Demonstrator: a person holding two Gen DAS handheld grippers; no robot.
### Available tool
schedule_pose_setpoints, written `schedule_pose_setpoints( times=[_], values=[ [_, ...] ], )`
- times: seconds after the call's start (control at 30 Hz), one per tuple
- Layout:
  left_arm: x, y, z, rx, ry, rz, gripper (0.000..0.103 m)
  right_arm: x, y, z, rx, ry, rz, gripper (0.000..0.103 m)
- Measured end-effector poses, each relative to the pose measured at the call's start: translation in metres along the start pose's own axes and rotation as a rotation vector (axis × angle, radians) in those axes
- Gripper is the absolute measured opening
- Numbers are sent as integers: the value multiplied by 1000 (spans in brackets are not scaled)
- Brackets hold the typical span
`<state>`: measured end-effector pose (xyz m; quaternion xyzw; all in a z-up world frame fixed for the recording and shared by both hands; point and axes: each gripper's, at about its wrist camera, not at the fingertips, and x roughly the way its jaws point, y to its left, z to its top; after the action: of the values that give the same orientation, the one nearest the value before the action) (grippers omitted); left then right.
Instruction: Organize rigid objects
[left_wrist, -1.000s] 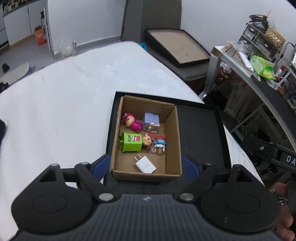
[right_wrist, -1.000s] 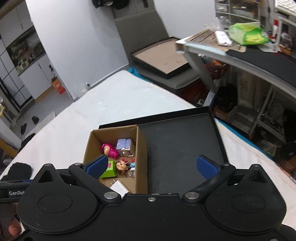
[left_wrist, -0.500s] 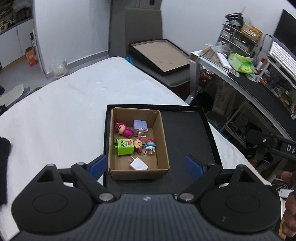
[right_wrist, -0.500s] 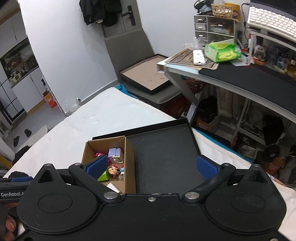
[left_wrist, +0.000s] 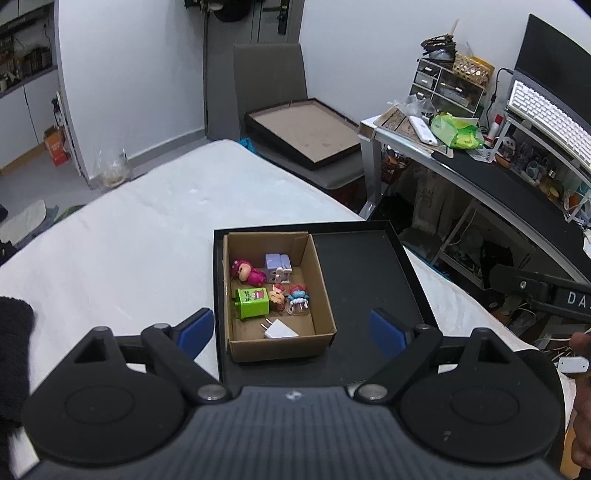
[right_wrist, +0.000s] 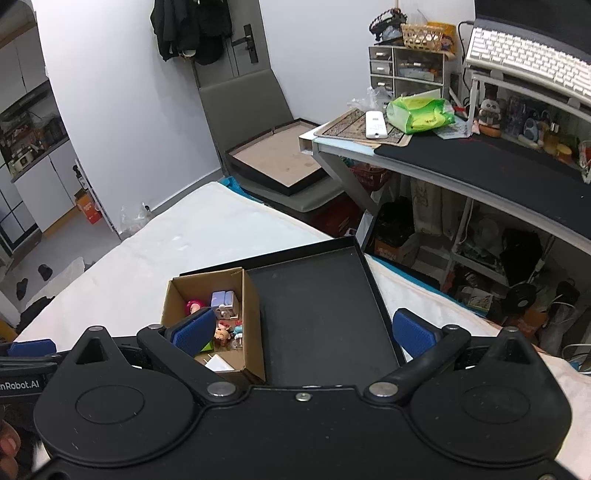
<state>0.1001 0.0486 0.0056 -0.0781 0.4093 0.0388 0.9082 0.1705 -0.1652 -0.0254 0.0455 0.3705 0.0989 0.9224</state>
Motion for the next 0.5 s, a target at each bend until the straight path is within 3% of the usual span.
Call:
schedule_pose_setpoints(
  times=[0.5],
  values=[
    [-39, -15, -17, 14, -72, 15, 95, -42, 6, -12, -2, -41, 23, 103]
  ],
)
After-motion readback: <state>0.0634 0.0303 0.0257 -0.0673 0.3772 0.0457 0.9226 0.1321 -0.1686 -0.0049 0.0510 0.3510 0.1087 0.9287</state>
